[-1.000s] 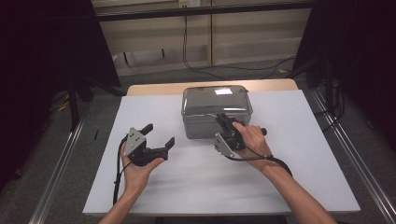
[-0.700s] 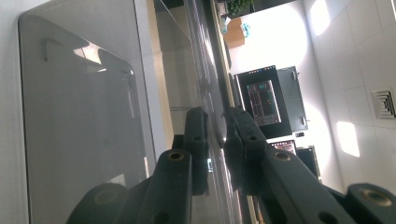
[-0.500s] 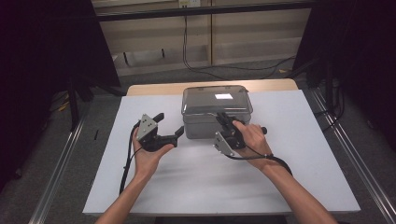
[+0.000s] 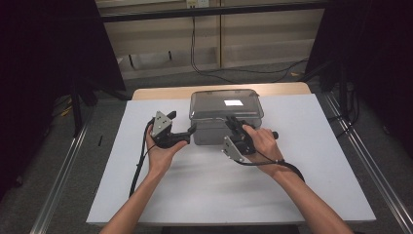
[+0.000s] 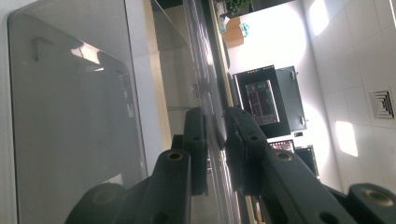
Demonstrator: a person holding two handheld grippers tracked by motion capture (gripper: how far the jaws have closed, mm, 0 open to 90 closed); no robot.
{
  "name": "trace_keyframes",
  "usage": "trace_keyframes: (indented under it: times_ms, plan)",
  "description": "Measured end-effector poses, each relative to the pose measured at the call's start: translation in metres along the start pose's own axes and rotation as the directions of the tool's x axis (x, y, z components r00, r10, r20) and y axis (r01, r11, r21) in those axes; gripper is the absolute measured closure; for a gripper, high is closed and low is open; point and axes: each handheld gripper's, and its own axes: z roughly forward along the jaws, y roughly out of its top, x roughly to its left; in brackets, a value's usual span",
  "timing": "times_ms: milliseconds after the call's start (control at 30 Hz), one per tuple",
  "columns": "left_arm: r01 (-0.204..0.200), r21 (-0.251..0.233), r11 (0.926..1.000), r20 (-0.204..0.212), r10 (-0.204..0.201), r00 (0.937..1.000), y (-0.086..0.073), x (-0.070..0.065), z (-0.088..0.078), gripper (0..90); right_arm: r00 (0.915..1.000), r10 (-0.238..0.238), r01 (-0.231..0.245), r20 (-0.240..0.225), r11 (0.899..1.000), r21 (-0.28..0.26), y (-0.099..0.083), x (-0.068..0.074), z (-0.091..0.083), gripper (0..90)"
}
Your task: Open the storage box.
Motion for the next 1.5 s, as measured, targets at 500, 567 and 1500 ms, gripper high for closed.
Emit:
trace_keyframes:
  times_ms: [500,567,1500]
  plan:
    - [-0.008,-0.021,0.9997,-0.002,0.008,1.0,0.003,-0.004,0.02,15.3,0.9999,0.011,-0.011,0.01,1.0,-0.002,0.0,-0.001,0.001,77.3]
    - [-0.015,-0.03,0.9994,-0.001,0.015,0.9999,0.003,-0.004,0.02,18.3,0.9998,0.017,-0.017,0.011,1.0,0.002,0.0,-0.001,0.001,76.7]
    - [-0.01,-0.047,0.9988,-0.013,0.009,0.9999,0.007,0.005,0.02,25.6,0.7402,0.663,-0.667,-0.112,0.745,-0.001,-0.06,-0.025,-0.009,15.6]
